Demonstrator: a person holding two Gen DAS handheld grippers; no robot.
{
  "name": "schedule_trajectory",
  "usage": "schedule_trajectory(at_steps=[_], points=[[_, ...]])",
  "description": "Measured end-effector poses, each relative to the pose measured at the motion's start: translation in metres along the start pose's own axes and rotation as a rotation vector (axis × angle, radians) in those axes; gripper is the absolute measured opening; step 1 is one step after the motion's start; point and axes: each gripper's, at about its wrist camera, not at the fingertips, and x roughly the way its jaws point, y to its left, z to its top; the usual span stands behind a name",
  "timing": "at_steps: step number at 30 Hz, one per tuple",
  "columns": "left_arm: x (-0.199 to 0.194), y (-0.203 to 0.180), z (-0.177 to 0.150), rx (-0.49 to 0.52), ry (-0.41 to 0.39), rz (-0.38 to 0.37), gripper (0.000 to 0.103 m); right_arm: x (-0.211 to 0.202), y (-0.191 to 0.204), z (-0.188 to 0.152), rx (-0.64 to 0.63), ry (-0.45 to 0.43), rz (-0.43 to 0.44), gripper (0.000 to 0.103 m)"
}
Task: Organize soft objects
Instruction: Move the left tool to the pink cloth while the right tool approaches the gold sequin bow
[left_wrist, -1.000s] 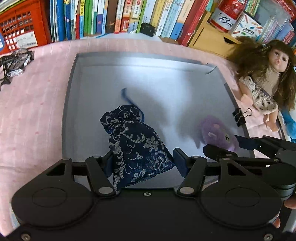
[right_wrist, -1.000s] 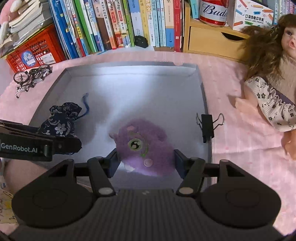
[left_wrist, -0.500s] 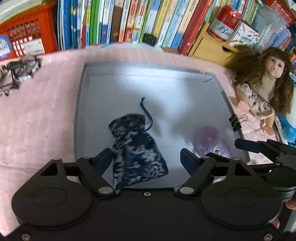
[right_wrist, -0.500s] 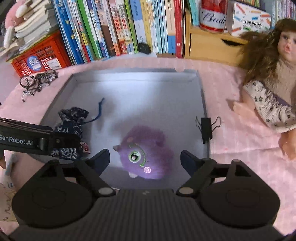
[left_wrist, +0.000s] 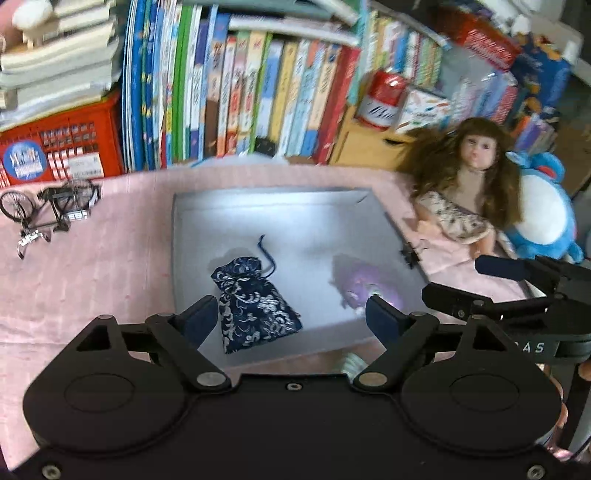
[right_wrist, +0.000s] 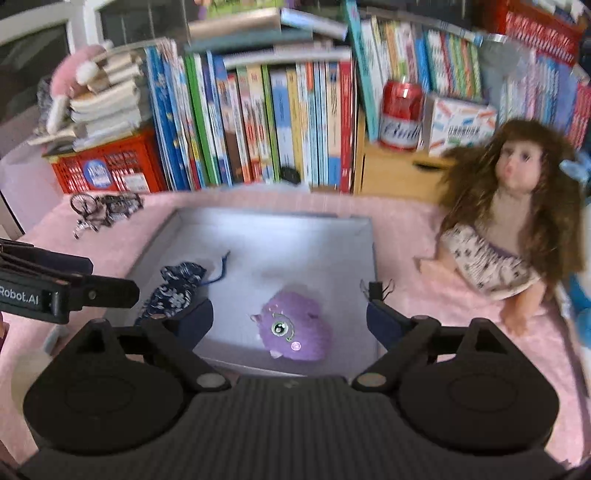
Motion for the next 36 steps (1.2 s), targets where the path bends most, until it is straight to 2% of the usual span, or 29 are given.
schedule_trajectory(at_steps=[9,13,23,36], points=[[-0.068,-0.012,-0.048,0.048,-0.155,-0.074,0.093,-0.073,0.020,-0.040,-0.085,-0.229,-0.018,0.101],[-0.087,-0.015,-0.075,0.070,-0.203,-0.078,0.094,-0.093,0.026,-0.064,-0.091,-0.295,-0.011,0.103],[-0.106,-0.021,-0.141,0.062,-0.267,-0.079,0.096,-0.116,0.038,-0.116,-0.096,-0.391,-0.030,0.103],[-0.121,-0.015,-0.187,0.075,-0.335,0.007,0.099,-0.131,0.045,-0.168,-0.132,-0.482,-0.066,0.103]])
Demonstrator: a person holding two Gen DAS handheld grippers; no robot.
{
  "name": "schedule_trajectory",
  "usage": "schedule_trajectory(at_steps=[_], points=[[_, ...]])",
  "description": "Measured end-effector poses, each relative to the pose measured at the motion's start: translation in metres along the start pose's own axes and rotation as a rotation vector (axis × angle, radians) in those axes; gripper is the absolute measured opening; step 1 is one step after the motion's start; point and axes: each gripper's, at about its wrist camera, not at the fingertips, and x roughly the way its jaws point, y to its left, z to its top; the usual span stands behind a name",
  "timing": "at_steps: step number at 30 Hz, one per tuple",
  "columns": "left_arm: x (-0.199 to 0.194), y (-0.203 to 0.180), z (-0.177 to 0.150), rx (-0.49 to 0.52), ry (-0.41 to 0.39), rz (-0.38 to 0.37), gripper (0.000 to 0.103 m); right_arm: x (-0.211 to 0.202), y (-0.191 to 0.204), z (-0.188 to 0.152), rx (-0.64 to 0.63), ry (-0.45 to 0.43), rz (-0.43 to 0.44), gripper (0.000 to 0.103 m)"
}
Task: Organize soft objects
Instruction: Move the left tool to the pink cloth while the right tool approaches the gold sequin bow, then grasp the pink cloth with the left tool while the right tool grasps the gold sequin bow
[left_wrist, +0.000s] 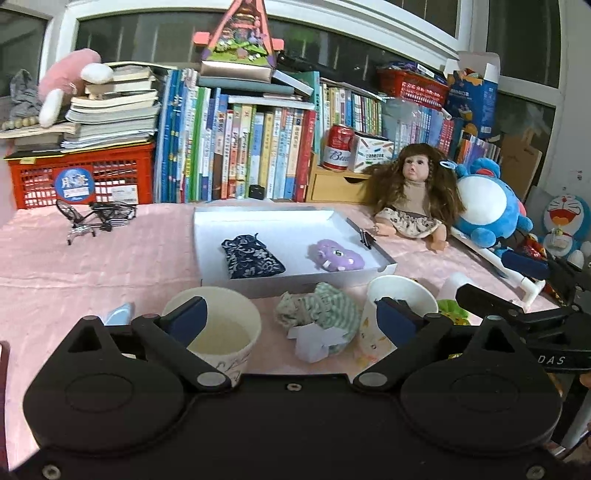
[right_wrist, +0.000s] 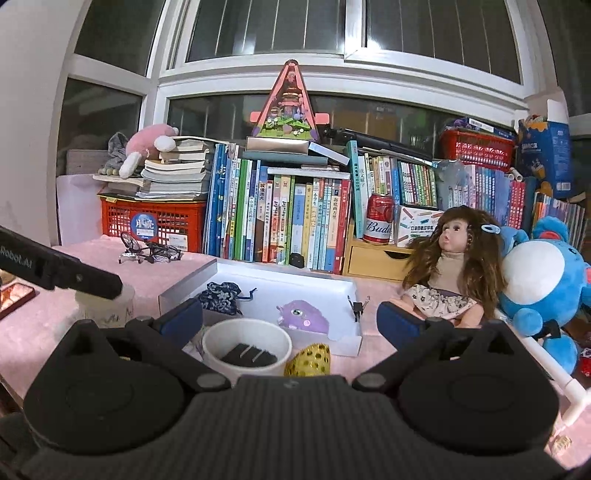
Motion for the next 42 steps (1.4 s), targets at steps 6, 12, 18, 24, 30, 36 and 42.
schedule_trajectory(at_steps=[6,12,18,24,30,36,42], points=[[-0.008,-0.002,-0.023,0.012,-0.003,0.020,0.099,-0.008,0.005,-0.017,-0.014,-0.008,-0.015,0.103],[-0.007,-0.003,-0.046,0.019,0.022,0.037,0.100,-0.009,0.008,-0.034,0.006,0.007,-0.017,0.103],[0.002,-0.006,-0.068,0.036,0.044,0.085,0.100,-0.006,0.011,-0.048,0.014,0.038,-0.009,0.100],[0.009,-0.005,-0.082,0.028,0.052,0.106,0.100,-0.003,0.013,-0.057,0.012,0.060,-0.032,0.094],[0.018,-0.008,-0.092,0.040,0.051,0.132,0.100,0.000,0.015,-0.065,-0.004,0.061,-0.067,0.090],[0.026,-0.009,-0.100,0.017,0.048,0.147,0.100,0.004,0.016,-0.068,-0.016,0.057,-0.096,0.082],[0.034,-0.006,-0.106,-0.047,0.044,0.157,0.100,0.007,0.019,-0.072,-0.042,0.057,-0.103,0.081]])
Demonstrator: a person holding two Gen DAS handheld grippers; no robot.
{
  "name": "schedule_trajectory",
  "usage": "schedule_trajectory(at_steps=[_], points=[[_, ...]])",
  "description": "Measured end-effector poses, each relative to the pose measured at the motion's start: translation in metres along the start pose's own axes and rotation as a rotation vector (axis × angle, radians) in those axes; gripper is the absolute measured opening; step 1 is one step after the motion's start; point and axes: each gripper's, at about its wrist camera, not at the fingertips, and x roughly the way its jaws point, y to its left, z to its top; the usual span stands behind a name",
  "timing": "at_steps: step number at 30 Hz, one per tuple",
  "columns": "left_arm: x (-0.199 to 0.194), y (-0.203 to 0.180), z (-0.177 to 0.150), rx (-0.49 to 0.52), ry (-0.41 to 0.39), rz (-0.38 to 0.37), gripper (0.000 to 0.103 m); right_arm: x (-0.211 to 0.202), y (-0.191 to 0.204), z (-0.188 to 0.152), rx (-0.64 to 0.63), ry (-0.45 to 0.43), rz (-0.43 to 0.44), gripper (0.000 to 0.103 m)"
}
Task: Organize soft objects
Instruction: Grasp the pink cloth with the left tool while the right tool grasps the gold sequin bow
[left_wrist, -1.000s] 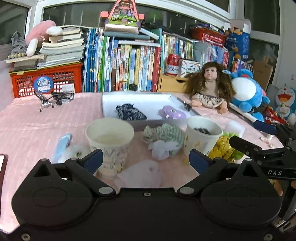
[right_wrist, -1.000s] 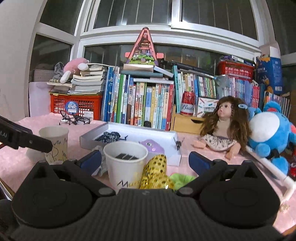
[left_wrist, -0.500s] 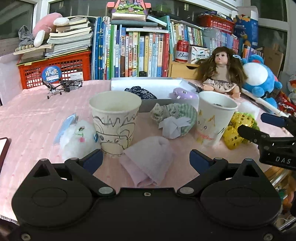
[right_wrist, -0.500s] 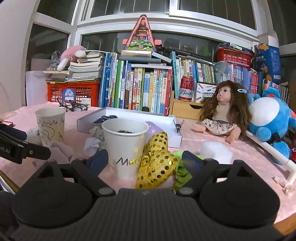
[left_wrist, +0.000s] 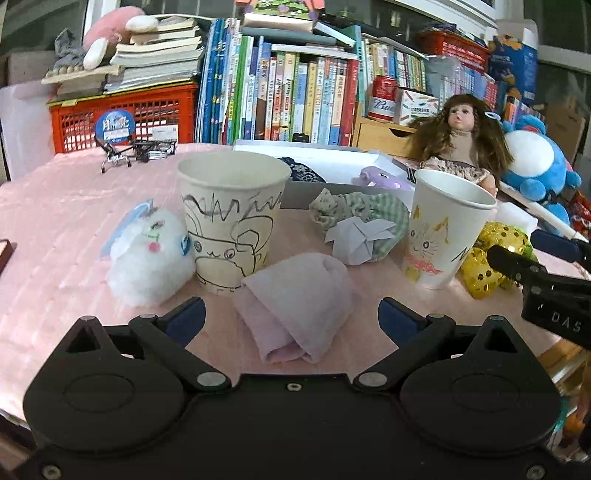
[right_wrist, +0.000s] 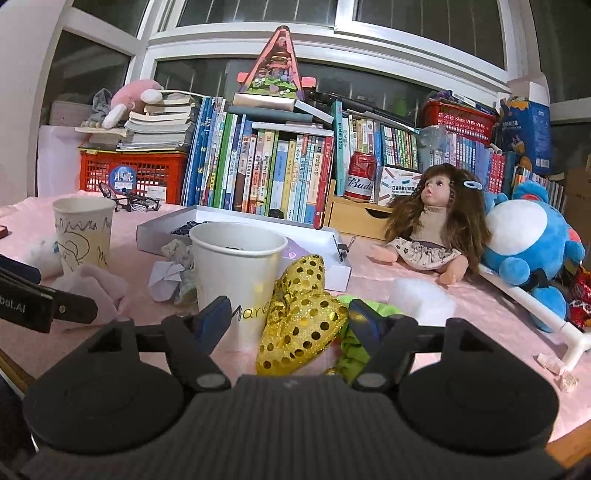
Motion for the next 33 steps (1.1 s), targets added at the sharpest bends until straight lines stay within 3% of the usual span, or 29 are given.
schedule_trajectory(at_steps=[14,24,26,28,33], points=[[0.012,-0.010,-0.005,0.007,-0.002,0.006,0.097,0.017,0.012,-0.005,-0.112,0.004,-0.044,0.080],[0.020,-0.014,-0.008,0.019,0.003,0.013,0.083,0.026,0.020,-0.012,-0.222,0.004,-0.078,0.080],[0.021,-0.015,-0.008,0.027,0.001,0.026,0.076,0.027,0.022,-0.013,-0.239,0.007,-0.081,0.076],[0.020,-0.016,-0.008,0.035,-0.004,0.046,0.065,0.027,0.023,-0.014,-0.247,0.010,-0.084,0.061],[0.016,-0.016,-0.009,0.034,-0.009,0.033,0.048,0.026,0.020,-0.013,-0.220,0.005,-0.121,0.038]])
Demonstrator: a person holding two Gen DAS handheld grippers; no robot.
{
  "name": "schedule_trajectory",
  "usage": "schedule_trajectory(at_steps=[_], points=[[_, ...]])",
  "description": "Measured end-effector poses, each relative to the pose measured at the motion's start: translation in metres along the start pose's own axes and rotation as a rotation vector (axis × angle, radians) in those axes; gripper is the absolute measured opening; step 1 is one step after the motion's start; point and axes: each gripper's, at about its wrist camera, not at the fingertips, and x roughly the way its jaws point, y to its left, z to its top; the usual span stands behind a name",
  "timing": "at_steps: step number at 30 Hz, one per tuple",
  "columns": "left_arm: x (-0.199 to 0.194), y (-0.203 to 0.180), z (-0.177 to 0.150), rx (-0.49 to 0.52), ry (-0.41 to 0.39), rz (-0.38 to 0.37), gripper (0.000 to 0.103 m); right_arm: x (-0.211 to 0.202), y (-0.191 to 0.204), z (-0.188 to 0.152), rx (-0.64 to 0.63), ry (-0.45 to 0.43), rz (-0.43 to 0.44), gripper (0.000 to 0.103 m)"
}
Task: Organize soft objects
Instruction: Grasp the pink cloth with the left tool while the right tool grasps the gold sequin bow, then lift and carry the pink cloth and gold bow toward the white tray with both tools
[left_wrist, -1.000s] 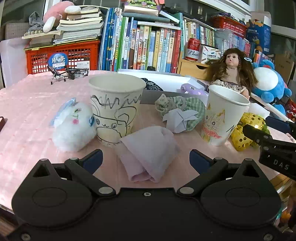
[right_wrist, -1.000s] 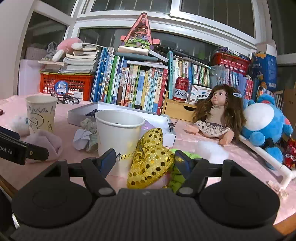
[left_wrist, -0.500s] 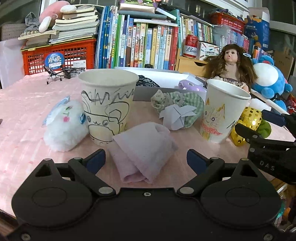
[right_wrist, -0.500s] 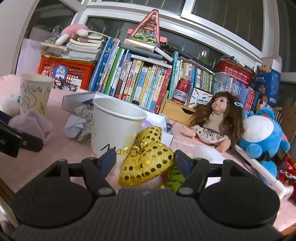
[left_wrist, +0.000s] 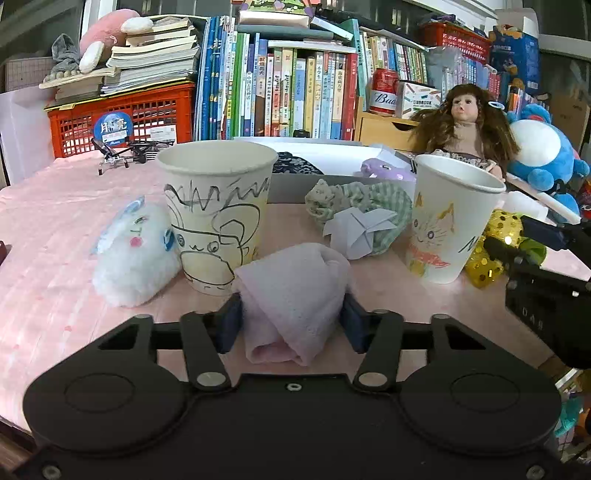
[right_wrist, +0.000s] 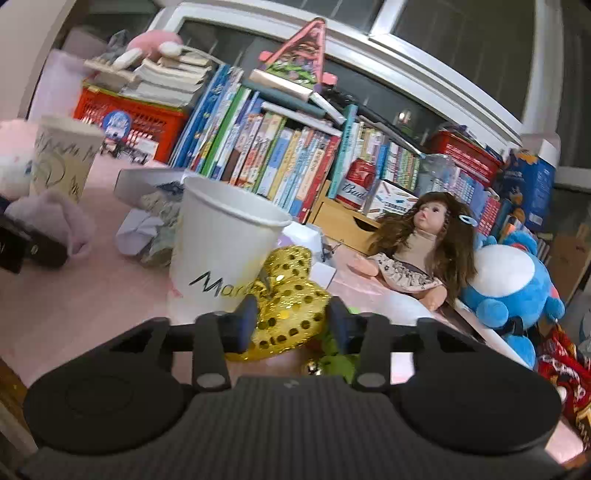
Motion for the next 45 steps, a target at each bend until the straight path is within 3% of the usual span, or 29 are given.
schedule_trajectory(at_steps=[4,7,20,26,27,31,32,37,45], points=[[-0.004,-0.003,0.001,0.012,-0.001,-0.006,0.037,-0.001,-0.008,0.003,0.047,0.000,-0.003,0.026],[-0.009,-0.004,0.002,0.015,-0.002,-0.016,0.033,-0.004,-0.013,0.005,0.071,-0.015,-0.013,0.025],[-0.047,-0.009,0.019,0.060,-0.065,-0.081,0.033,-0.015,-0.036,0.025,0.105,-0.093,-0.083,0.019],[-0.061,-0.010,0.028,0.076,-0.099,-0.092,0.033,-0.017,-0.038,0.025,0.103,-0.075,-0.042,0.020],[-0.061,-0.010,0.028,0.077,-0.098,-0.090,0.033,-0.018,-0.037,0.023,0.094,-0.067,-0.032,0.022],[-0.057,-0.009,0.027,0.069,-0.075,-0.089,0.033,-0.022,-0.029,0.015,0.040,-0.047,-0.001,0.062],[-0.056,-0.009,0.026,0.068,-0.069,-0.090,0.033,-0.021,-0.027,0.013,0.032,-0.038,0.009,0.066],[-0.052,-0.009,0.024,0.070,-0.063,-0.084,0.033,-0.014,-0.020,0.008,-0.003,-0.002,0.015,0.077],[-0.047,-0.006,0.025,0.059,-0.058,-0.078,0.033,0.002,-0.010,0.005,-0.020,0.009,0.016,0.084]])
